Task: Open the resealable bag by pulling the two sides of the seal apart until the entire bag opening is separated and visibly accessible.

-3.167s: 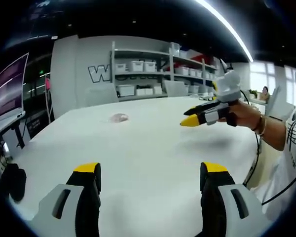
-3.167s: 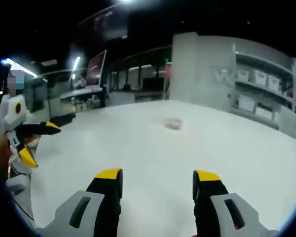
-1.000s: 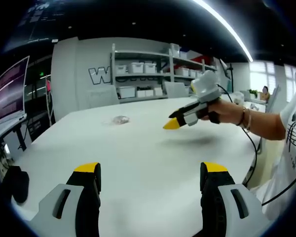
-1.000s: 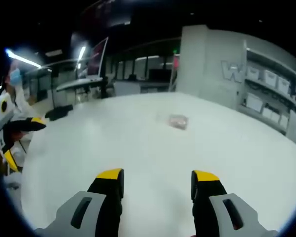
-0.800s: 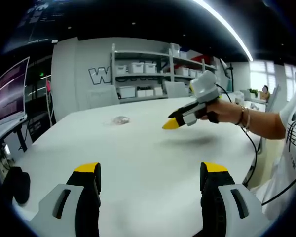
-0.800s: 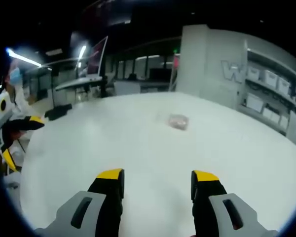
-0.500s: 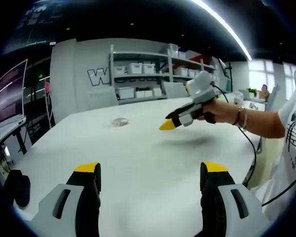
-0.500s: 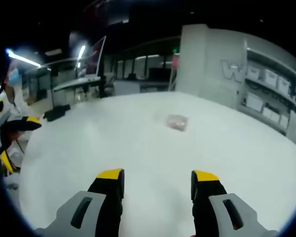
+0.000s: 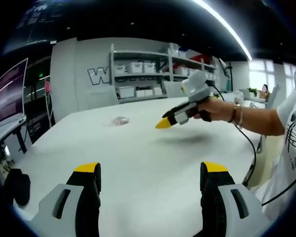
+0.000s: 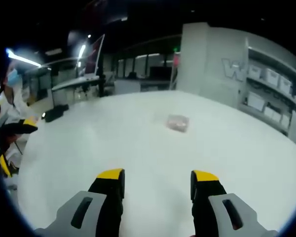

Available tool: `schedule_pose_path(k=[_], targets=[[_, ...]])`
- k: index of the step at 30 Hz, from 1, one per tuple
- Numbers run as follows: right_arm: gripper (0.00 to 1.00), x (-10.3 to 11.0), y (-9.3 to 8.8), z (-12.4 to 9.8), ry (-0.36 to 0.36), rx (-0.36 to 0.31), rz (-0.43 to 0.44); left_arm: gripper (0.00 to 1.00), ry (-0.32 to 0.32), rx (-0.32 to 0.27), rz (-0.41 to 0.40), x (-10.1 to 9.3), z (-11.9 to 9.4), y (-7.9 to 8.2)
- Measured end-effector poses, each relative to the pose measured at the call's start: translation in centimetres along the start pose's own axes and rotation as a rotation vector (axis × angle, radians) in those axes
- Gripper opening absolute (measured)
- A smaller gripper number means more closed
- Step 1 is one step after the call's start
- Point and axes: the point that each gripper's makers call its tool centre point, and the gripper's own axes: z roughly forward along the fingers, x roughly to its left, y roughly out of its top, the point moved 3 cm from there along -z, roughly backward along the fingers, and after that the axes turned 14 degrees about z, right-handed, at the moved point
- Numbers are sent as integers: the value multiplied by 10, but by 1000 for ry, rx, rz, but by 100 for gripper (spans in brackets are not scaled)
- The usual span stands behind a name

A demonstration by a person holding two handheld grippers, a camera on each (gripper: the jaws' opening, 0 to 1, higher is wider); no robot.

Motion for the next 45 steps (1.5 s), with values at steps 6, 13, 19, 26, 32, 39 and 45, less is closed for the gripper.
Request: schedule_pose_path(k=[6, 13, 19, 26, 32, 39, 45], targets=[[53, 0, 2, 4, 3, 1, -5, 81, 0, -2, -3, -1, -1, 0], [52, -3, 5, 12, -4, 7, -12, 81, 0, -6, -4, -1, -2, 0], [51, -6, 9, 17, -9, 8, -18, 81, -1, -10, -5, -2, -2, 1], [49, -7, 12, 24, -13, 12, -26, 81, 2, -12, -9, -1, -2, -1], [49, -5, 14, 31, -9, 22, -45, 81, -2, -11, -12, 0, -1, -2], [49, -5, 19, 38, -6, 19, -40, 81, 6, -11, -14, 4, -2, -2], [48, -4, 18, 42, -5, 20, -35, 82, -2, -5, -15, 3, -1, -3]])
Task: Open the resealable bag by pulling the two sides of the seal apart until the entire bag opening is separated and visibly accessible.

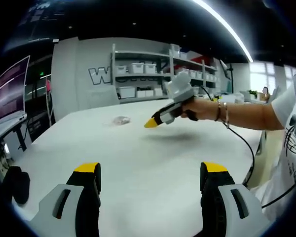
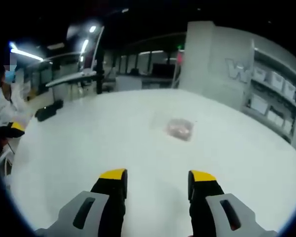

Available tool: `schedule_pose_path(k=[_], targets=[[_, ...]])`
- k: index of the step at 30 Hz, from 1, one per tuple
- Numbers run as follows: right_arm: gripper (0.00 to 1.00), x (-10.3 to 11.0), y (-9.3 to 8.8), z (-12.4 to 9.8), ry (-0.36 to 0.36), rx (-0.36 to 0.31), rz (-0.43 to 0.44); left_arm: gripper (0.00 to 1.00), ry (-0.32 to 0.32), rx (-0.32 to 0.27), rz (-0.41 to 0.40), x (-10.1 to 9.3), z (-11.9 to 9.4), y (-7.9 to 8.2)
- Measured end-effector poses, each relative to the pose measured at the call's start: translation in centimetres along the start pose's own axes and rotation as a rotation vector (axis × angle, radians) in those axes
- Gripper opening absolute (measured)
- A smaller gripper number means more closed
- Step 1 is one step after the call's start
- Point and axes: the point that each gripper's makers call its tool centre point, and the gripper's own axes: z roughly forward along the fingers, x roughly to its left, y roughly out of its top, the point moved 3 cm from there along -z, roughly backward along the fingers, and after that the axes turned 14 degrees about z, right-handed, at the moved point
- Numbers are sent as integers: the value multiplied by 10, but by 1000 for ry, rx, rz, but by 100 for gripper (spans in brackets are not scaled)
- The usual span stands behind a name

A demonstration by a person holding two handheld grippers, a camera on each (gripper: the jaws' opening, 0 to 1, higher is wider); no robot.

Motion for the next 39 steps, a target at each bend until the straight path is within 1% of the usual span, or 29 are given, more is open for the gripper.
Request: schedule_pose_path(k=[8, 15, 24, 31, 39], targets=[[46, -5, 3, 8, -7, 2, 7, 82, 2, 1, 1, 2, 1, 1], [46, -4, 12, 15, -6, -4, 1, 82, 13, 2, 4, 5, -1, 3], [45, 0, 13, 21, 1, 1, -7, 82, 14, 5, 7, 6, -3, 3], [43, -6, 15, 25, -7, -8, -1, 82, 12, 1, 14, 5, -1, 6], [42, -8, 19, 32, -2, -9, 1, 82, 10, 2, 8, 6, 2, 5]])
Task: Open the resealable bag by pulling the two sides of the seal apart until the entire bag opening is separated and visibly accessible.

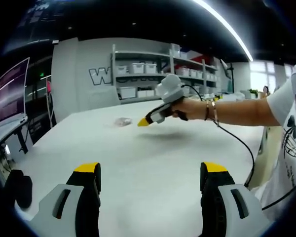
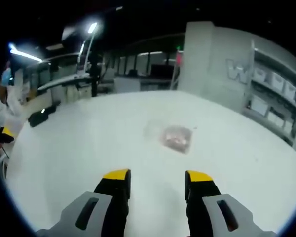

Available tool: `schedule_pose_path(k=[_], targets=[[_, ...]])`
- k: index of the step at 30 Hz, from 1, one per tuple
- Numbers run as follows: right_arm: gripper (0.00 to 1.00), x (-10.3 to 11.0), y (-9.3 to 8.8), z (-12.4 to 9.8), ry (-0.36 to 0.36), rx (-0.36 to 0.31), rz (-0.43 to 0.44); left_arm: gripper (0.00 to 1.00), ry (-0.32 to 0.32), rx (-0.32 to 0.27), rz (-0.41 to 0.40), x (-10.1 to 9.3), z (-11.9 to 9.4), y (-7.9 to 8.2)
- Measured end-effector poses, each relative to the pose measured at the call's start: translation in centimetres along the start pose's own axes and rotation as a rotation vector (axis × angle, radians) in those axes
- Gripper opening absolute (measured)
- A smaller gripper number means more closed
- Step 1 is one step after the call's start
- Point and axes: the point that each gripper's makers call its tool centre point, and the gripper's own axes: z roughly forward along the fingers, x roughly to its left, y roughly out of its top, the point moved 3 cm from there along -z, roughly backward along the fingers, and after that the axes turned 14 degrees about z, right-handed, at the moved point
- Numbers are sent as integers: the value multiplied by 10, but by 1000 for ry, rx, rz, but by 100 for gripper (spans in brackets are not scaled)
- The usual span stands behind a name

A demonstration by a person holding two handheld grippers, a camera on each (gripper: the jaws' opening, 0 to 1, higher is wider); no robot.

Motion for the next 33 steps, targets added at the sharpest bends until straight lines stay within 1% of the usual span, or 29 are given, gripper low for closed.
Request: schedule_pose_path(k=[5, 13, 19, 27, 30, 33], targets=[[41, 0, 5, 7, 3, -4, -6, 82, 5, -4, 0, 1, 1, 1], [41, 0, 9, 15, 15, -1, -21, 82, 17, 5, -8, 2, 0, -4], [39, -5, 14, 23, 3, 1, -32, 82, 16, 6, -10, 2, 1, -5], [39, 1, 15, 26, 7, 3, -41, 82, 23, 11, -15, 8, 0, -7], [39, 3, 18, 29, 10, 0, -45, 82, 22, 14, -16, 9, 1, -8], [36, 4, 22, 34, 13, -2, -58, 82, 22, 15, -15, 11, 2, -7]])
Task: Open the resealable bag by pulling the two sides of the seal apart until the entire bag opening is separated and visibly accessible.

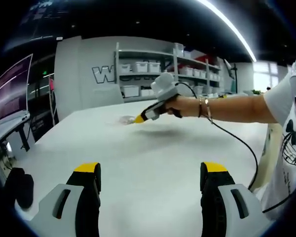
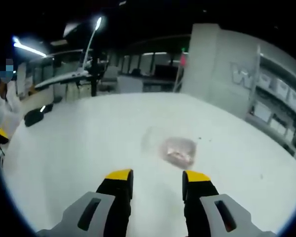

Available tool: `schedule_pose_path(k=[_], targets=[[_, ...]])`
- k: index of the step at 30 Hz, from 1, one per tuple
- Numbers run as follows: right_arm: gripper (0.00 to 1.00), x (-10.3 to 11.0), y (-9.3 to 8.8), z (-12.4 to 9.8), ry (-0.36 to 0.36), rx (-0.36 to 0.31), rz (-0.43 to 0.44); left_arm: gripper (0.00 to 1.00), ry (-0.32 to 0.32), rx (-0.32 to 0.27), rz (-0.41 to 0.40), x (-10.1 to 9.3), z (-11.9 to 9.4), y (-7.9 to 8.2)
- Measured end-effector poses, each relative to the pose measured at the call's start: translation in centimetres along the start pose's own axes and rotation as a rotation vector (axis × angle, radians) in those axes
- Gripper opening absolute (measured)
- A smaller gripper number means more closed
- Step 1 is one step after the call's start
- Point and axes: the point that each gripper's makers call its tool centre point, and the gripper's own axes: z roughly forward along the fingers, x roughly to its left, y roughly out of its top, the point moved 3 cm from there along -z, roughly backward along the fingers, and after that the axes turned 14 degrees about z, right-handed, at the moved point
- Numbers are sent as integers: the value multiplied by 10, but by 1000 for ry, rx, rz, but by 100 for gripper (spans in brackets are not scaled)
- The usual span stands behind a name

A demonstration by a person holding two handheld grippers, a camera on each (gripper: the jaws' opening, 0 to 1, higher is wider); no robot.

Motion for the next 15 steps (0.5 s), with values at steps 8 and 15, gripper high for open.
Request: schedule_pose_path(k=[8, 15], targets=[[35, -2, -2, 8, 5, -3, 13, 82, -1, 9, 3, 3, 1, 0], [33, 3, 2, 16, 20, -13, 10, 82, -3, 15, 5, 3, 4, 0]])
